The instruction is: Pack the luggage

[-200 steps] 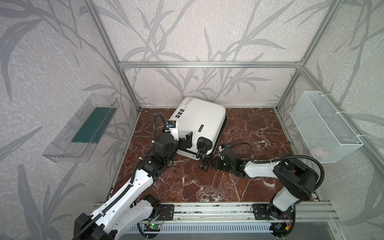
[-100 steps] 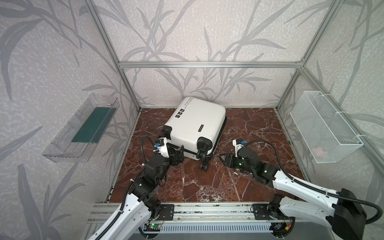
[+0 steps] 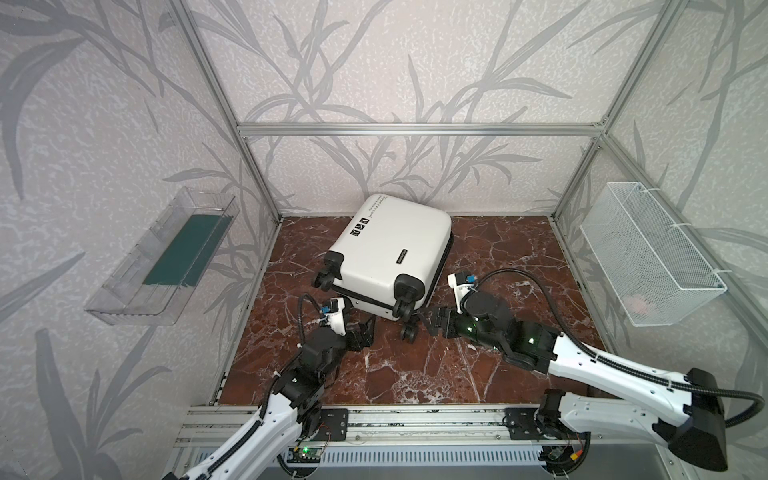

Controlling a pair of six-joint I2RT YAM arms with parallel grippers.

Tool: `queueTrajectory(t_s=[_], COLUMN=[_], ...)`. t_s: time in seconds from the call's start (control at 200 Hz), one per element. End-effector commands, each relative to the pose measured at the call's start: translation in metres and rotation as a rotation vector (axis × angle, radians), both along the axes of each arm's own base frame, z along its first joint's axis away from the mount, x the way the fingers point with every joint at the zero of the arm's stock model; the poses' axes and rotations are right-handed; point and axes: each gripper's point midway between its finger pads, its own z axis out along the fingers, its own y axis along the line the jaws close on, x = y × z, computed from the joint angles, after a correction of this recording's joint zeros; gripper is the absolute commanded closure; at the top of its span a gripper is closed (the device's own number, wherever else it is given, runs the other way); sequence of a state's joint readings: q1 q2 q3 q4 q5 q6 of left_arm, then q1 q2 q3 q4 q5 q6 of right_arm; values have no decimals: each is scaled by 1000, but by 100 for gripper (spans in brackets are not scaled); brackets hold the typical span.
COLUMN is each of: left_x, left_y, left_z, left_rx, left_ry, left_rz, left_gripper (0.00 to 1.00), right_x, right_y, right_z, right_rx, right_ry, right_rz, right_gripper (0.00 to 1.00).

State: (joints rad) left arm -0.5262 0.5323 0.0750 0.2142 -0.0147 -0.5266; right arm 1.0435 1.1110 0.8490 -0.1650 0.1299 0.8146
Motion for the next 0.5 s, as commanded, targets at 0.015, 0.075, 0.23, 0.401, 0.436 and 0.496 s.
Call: queueTrajectory(t_s=[0.015, 0.075, 0.23, 0.401, 0.436, 0.496], left_x=[0, -1, -4, -7, -8, -10], left_y=[-8, -9, -17, -28, -32, -38], left_z=[13, 8, -3, -5, -4, -2], left_rx=[-57, -34, 25, 62, 69, 81], left_ry=[-115, -117, -119, -143, -149, -164], left_rz=[-26, -32, -68, -119, -133, -166], left_gripper=[7, 8, 9, 9, 9, 11], right_x=[-5, -5, -1, 3, 4, 7], right_y=[14, 15, 24, 44, 47, 51], right_z=[8, 6, 6, 5, 4, 2], right_rx=[-58, -93, -112, -134, -139, -152], right_ry=[-39, -39, -30, -19, -15, -13], right_rz=[-9, -44, -98, -90, -91, -100], right_gripper=[11, 10, 7, 5, 5, 5])
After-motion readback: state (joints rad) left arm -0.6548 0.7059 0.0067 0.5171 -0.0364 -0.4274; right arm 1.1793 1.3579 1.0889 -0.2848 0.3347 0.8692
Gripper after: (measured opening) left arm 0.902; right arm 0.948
